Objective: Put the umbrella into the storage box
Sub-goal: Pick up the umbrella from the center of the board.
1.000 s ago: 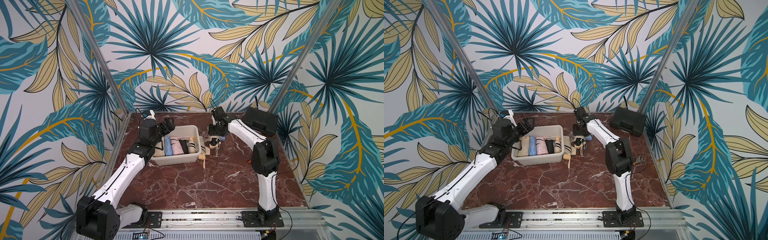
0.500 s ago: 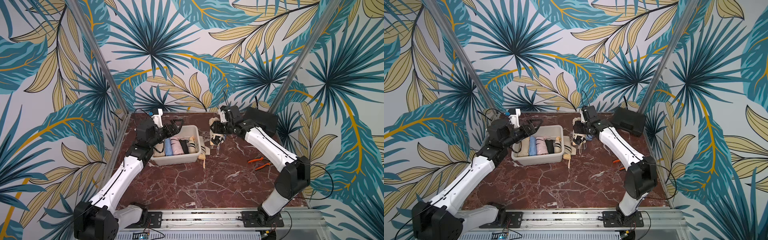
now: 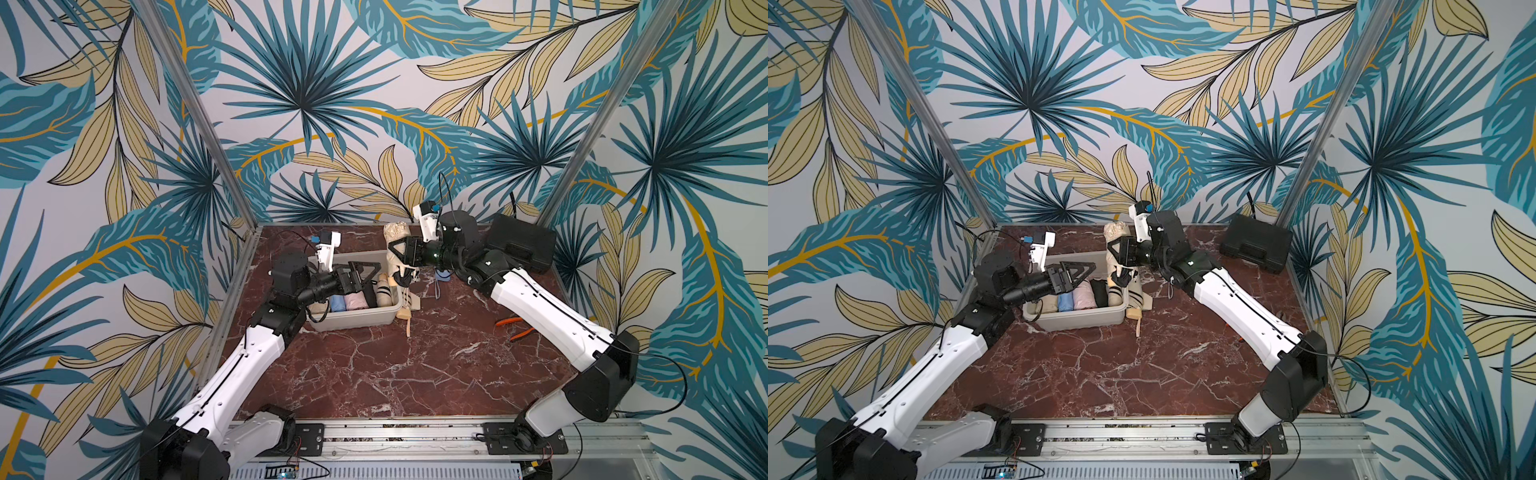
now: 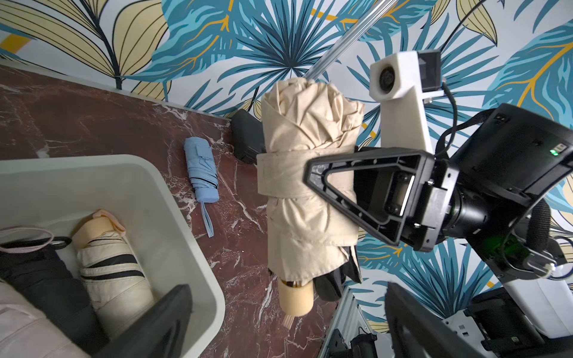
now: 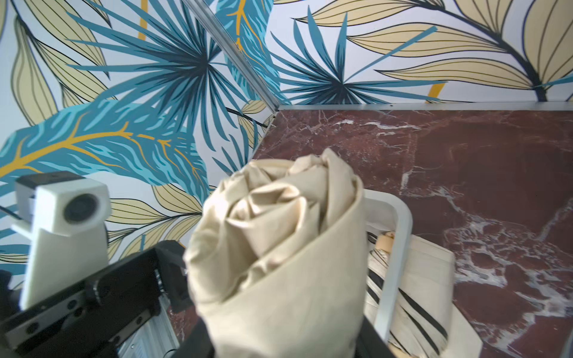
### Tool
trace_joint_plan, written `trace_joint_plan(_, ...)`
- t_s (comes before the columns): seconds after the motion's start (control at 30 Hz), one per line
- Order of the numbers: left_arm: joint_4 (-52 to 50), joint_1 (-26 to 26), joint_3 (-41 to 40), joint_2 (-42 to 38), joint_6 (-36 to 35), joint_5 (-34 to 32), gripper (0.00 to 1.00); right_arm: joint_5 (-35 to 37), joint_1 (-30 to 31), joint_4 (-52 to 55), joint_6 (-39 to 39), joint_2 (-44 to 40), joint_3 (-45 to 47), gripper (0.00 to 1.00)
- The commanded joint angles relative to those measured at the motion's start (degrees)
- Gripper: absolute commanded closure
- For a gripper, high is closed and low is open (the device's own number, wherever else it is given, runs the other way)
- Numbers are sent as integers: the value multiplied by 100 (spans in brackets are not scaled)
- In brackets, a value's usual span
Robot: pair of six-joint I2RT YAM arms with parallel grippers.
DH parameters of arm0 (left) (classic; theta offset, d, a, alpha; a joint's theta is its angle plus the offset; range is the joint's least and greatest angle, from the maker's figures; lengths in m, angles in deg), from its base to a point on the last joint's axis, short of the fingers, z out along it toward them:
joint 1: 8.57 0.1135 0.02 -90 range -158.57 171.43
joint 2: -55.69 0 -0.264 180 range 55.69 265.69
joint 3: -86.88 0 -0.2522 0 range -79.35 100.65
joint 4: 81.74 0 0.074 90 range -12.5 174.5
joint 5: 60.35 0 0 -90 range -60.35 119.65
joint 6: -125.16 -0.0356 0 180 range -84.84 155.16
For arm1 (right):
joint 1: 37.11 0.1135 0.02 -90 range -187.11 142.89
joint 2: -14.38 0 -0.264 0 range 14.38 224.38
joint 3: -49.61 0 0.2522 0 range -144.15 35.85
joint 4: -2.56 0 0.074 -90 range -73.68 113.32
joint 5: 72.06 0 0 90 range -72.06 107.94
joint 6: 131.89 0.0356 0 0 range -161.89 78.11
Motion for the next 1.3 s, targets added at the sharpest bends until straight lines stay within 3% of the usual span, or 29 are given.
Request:
trace_joint_plan(0.0, 461, -10, -93, -108, -94, -41, 0, 209, 222, -884, 751, 21, -114, 66)
trace_joint_plan(0.3, 882, -10, -162, 202, 248, 62, 2, 571, 646, -1915, 1740, 211, 183, 66)
trace_joint_plan(0.5, 1214, -14, -28, 550, 677, 567, 29, 640, 794, -2142, 1865, 395, 168, 66)
trace_joint_plan(0.7, 1220, -15, -22, 597, 738, 597, 56, 806, 824, -2102, 1790, 353, 305, 65)
trace_joint_plan(0.8, 1123, -13, -8, 588, 682, 621, 63, 931, 825, -1824, 1579, 283, 312, 57)
trace_joint_plan(0.87, 916, -16, 67, 586, 562, 663, 65, 1027, 816, -1505, 1348, 239, 277, 42)
trace_joint_plan(1.0, 256, -12, 302, 577, 122, 690, 69, 1259, 790, -826, 650, 50, 188, 23)
trace_joint_plan(1.13, -634, -21, 579, 574, -602, 729, 70, 1574, 628, 67, -169, -314, 162, 17)
trace_joint_plan(1.27, -2176, -17, 1149, 731, -1698, 886, 71, 1818, 413, 696, -1076, -873, 326, 15)
